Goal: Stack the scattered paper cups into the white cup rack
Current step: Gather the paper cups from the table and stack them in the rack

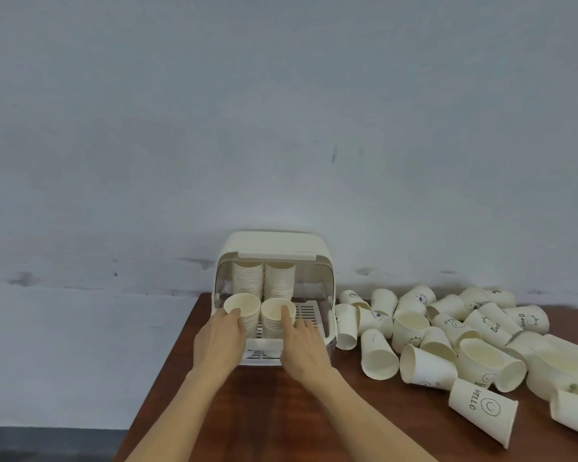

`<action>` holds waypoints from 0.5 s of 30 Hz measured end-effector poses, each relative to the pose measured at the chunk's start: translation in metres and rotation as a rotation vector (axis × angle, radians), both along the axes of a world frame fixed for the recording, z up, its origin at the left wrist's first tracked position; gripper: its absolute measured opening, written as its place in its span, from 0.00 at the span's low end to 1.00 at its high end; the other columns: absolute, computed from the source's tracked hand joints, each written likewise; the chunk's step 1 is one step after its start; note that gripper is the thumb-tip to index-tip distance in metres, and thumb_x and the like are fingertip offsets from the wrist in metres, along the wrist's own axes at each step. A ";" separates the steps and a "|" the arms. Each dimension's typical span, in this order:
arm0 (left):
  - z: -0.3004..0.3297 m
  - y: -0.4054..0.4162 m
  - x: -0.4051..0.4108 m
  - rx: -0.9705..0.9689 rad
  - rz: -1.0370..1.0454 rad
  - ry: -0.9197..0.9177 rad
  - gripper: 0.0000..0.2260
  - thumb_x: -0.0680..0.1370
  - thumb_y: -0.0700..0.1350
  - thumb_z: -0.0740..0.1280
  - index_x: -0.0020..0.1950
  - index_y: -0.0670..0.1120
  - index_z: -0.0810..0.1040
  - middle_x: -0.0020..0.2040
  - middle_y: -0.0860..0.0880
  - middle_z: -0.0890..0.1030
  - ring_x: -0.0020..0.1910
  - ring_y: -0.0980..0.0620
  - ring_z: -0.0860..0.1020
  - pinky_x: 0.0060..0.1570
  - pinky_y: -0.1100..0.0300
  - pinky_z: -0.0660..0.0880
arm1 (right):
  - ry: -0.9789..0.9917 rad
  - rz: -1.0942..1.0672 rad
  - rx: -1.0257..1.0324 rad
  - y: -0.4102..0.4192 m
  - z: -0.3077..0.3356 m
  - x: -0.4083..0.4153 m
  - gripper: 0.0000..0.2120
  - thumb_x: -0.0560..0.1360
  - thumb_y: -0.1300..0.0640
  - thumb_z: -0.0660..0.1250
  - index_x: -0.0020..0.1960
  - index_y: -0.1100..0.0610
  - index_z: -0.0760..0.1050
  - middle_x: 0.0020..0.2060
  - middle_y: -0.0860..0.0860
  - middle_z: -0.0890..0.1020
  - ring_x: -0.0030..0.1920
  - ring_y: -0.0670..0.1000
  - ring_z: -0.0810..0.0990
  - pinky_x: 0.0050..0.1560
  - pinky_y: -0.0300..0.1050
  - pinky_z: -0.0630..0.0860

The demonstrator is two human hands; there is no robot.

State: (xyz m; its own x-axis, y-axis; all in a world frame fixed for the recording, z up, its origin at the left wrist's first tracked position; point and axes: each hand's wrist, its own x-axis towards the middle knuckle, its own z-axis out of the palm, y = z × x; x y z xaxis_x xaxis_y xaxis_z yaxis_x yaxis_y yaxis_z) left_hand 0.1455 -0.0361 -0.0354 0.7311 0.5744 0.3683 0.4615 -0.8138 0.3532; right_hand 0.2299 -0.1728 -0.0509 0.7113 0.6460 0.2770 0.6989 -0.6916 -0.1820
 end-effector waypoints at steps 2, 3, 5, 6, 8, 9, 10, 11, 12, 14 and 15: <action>-0.001 -0.004 -0.002 -0.014 -0.012 0.071 0.17 0.80 0.45 0.54 0.68 0.47 0.69 0.60 0.45 0.75 0.55 0.43 0.77 0.47 0.51 0.75 | 0.058 0.025 0.010 -0.004 0.004 -0.001 0.39 0.72 0.65 0.60 0.78 0.57 0.45 0.57 0.61 0.75 0.57 0.61 0.71 0.59 0.52 0.67; -0.001 -0.005 -0.003 -0.015 -0.017 0.103 0.19 0.80 0.45 0.55 0.71 0.47 0.66 0.61 0.44 0.74 0.56 0.43 0.76 0.47 0.50 0.75 | 0.084 0.030 0.027 -0.007 0.006 -0.003 0.39 0.72 0.65 0.60 0.78 0.56 0.44 0.58 0.61 0.74 0.57 0.60 0.71 0.58 0.51 0.67; -0.003 -0.007 -0.005 -0.016 -0.022 0.147 0.23 0.79 0.46 0.57 0.75 0.47 0.59 0.65 0.43 0.71 0.59 0.43 0.74 0.48 0.50 0.75 | 0.118 0.027 0.068 -0.014 0.010 -0.007 0.39 0.72 0.67 0.59 0.78 0.56 0.44 0.59 0.60 0.73 0.59 0.59 0.70 0.59 0.51 0.67; -0.003 -0.010 -0.006 -0.020 -0.025 0.152 0.25 0.79 0.46 0.58 0.76 0.47 0.56 0.66 0.42 0.70 0.60 0.43 0.73 0.49 0.51 0.75 | 0.114 0.022 0.092 -0.018 0.012 -0.009 0.38 0.72 0.67 0.58 0.78 0.57 0.46 0.60 0.60 0.73 0.60 0.60 0.69 0.60 0.51 0.67; -0.003 -0.018 -0.008 0.004 -0.033 0.130 0.26 0.78 0.46 0.59 0.76 0.47 0.56 0.66 0.43 0.69 0.62 0.43 0.72 0.50 0.51 0.75 | 0.079 0.001 0.127 -0.027 0.013 -0.010 0.35 0.71 0.68 0.58 0.76 0.59 0.52 0.62 0.59 0.72 0.61 0.60 0.69 0.61 0.51 0.67; -0.002 -0.024 -0.009 0.034 -0.045 0.112 0.26 0.78 0.46 0.59 0.75 0.47 0.57 0.65 0.43 0.70 0.62 0.43 0.71 0.51 0.51 0.75 | 0.059 -0.011 0.138 -0.031 0.014 -0.010 0.33 0.71 0.68 0.58 0.75 0.59 0.55 0.62 0.59 0.72 0.61 0.60 0.69 0.61 0.51 0.67; -0.002 -0.032 -0.008 0.061 -0.071 0.091 0.25 0.78 0.45 0.59 0.74 0.47 0.59 0.63 0.44 0.71 0.61 0.44 0.71 0.52 0.51 0.75 | 0.057 -0.030 0.145 -0.038 0.014 -0.010 0.32 0.71 0.68 0.57 0.74 0.60 0.56 0.63 0.59 0.72 0.61 0.59 0.69 0.61 0.51 0.67; -0.002 -0.039 -0.007 0.073 -0.094 0.061 0.23 0.78 0.45 0.59 0.73 0.47 0.61 0.61 0.44 0.72 0.60 0.44 0.72 0.51 0.51 0.75 | 0.060 -0.038 0.160 -0.044 0.014 -0.009 0.31 0.72 0.68 0.57 0.74 0.60 0.56 0.63 0.59 0.72 0.61 0.59 0.70 0.61 0.51 0.68; -0.002 -0.046 -0.007 0.068 -0.119 0.040 0.22 0.78 0.44 0.60 0.72 0.46 0.63 0.60 0.45 0.73 0.59 0.44 0.72 0.49 0.51 0.75 | 0.063 -0.041 0.183 -0.048 0.013 -0.008 0.32 0.72 0.67 0.57 0.75 0.59 0.56 0.63 0.58 0.72 0.61 0.59 0.70 0.60 0.51 0.68; -0.003 -0.066 -0.003 0.055 -0.193 0.011 0.19 0.78 0.43 0.59 0.70 0.46 0.66 0.60 0.45 0.73 0.57 0.44 0.73 0.47 0.50 0.75 | 0.064 -0.064 0.225 -0.065 0.012 -0.008 0.31 0.74 0.66 0.56 0.76 0.57 0.55 0.61 0.56 0.73 0.59 0.57 0.71 0.58 0.50 0.70; -0.004 -0.076 0.000 0.061 -0.229 0.009 0.19 0.78 0.43 0.59 0.69 0.47 0.66 0.60 0.45 0.73 0.56 0.44 0.74 0.47 0.50 0.75 | 0.071 -0.083 0.239 -0.075 0.013 -0.008 0.29 0.75 0.65 0.56 0.75 0.57 0.57 0.59 0.56 0.74 0.58 0.57 0.71 0.57 0.50 0.70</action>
State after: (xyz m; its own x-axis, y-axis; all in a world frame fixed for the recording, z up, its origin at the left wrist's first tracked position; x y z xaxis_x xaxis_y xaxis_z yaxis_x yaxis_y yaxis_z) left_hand 0.1458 -0.1123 -0.0395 0.8431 0.3702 0.3900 0.2654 -0.9173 0.2969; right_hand 0.2224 -0.2474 -0.0380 0.7823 0.5064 0.3627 0.6212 -0.6776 -0.3937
